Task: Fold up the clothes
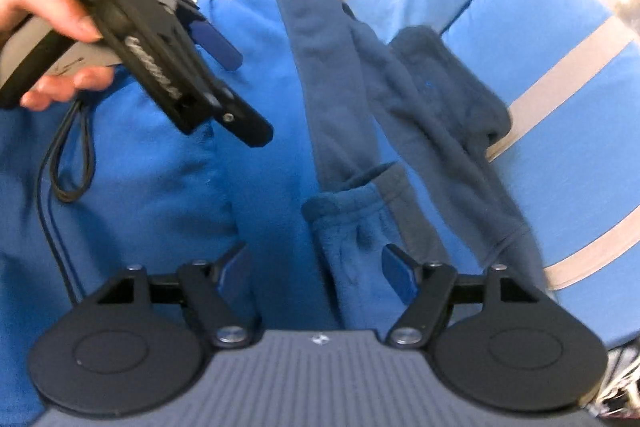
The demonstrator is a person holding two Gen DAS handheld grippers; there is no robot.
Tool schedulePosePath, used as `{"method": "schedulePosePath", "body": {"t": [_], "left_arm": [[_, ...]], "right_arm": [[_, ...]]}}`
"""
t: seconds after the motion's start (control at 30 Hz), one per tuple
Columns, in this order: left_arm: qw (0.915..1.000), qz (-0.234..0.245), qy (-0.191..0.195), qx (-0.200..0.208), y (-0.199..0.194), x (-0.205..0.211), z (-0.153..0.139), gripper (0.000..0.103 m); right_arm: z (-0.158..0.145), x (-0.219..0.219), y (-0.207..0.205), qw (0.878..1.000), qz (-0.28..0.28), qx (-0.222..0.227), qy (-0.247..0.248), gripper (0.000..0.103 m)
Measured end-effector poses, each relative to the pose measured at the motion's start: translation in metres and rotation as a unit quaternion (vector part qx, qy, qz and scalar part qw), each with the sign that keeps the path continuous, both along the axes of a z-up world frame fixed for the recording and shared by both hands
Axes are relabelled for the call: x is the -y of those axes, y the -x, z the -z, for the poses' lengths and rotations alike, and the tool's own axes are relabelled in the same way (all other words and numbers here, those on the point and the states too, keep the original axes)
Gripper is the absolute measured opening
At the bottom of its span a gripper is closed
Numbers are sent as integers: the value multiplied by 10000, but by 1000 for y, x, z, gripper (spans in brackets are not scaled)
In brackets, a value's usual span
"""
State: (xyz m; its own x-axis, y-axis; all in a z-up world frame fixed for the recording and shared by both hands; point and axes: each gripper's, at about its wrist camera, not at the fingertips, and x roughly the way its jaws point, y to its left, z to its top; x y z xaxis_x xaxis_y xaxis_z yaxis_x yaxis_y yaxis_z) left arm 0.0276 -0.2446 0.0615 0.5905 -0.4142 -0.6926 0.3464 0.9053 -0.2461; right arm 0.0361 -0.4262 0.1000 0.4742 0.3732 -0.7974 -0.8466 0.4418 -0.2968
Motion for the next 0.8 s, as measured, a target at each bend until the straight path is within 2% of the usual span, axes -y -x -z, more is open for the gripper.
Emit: {"method": "schedulePosePath", "body": {"t": [0.13,0.3,0.47,0.7,0.8], "left_arm": [[9996,-3,259,-115,-2,-5,1,103],[9987,-50,384,-328,-7,-6,3,103],[9979,30,496,-420,-10,-6,5,103],[9961,236,753,-394,-9,-5,4,103],[9948,345,892,-343,-7,-2,1,103]], "right_arm": [[21,-4,-15,9991,324,-278,-81,81],[30,-6,-5,9959,167,-876,-139,82],[28,-5,8,9973,-45,-727,22,81],[19,0,-3,9980,358,-491,-150,81],[23,0,-8,9975,510,-452,-171,76]]}}
